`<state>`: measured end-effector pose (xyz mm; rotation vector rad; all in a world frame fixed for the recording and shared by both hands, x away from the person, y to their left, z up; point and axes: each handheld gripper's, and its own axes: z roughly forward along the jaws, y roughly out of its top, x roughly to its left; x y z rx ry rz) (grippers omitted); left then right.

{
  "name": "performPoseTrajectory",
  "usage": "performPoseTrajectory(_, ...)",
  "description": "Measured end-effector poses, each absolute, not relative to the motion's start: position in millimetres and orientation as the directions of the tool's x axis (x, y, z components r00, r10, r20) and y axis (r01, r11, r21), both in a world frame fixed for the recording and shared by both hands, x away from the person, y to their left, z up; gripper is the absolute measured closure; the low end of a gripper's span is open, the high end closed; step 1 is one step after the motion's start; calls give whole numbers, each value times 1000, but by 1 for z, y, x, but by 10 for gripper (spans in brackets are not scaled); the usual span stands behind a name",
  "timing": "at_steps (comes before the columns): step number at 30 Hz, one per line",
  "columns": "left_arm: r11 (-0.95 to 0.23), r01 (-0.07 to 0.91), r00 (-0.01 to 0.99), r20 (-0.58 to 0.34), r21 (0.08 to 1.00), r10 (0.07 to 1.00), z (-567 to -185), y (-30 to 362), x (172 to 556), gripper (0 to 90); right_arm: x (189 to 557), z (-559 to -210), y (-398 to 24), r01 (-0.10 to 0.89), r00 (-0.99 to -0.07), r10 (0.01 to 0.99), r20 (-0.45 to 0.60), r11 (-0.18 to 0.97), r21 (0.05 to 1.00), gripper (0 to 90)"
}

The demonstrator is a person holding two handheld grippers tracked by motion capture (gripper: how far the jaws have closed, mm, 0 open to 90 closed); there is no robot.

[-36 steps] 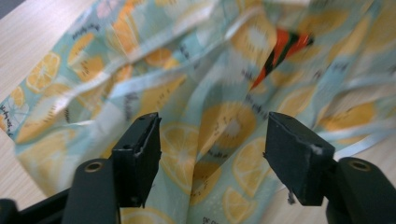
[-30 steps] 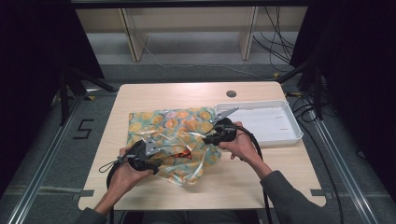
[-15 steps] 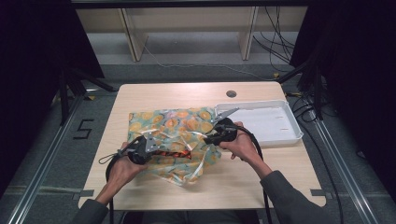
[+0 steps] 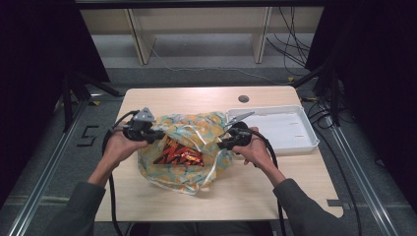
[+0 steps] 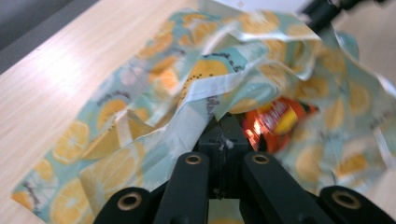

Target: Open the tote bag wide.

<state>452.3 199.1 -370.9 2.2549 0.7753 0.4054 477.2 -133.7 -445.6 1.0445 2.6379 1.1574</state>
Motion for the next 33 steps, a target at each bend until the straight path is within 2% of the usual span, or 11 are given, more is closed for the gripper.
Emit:
performPoseTrajectory(6, -547, 492, 734, 15, 677, 679, -371, 199, 485, 897, 472, -441, -133, 538, -769, 622, 145, 509, 672, 651)
performPoseTrajectory(8, -533, 518, 720, -5, 669, 694, -375, 198, 494, 897, 466, -431, -131, 568, -748, 651, 129, 527, 633, 580)
performPoseTrajectory(13, -508, 552, 697, -32, 661, 716, -387, 196, 508, 897, 456, -414, -123, 435, -796, 604, 36, 530, 728, 553)
performPoseTrajectory(19, -497, 575, 687, -53, 649, 725, -389, 194, 514, 897, 442, -399, -103, 355, -845, 534, -1, 563, 746, 542)
performPoseTrajectory(23, -487, 576, 683, -59, 657, 728, -390, 194, 514, 896, 440, -406, -90, 347, -851, 524, -43, 620, 703, 484)
performPoseTrajectory(24, -497, 592, 682, -65, 635, 729, -388, 195, 513, 897, 441, -409, -87, 348, -843, 532, -72, 643, 682, 490)
performPoseTrajectory(25, -501, 586, 685, -60, 636, 726, -388, 196, 513, 896, 443, -414, -84, 348, -844, 530, -83, 660, 666, 556)
performPoseTrajectory(26, -492, 586, 682, -64, 644, 728, -388, 196, 512, 897, 446, -416, -83, 357, -846, 529, -70, 659, 661, 717)
performPoseTrajectory(28, -495, 581, 689, -66, 646, 722, -388, 199, 511, 896, 453, -418, -84, 354, -840, 535, -86, 663, 660, 841)
performPoseTrajectory(30, -501, 577, 694, -63, 645, 717, -389, 203, 511, 896, 464, -419, -87, 333, -835, 540, -101, 644, 689, 896)
performPoseTrajectory(33, -499, 583, 689, -66, 641, 721, -392, 207, 510, 896, 483, -419, -93, 371, -803, 592, -76, 595, 713, 900)
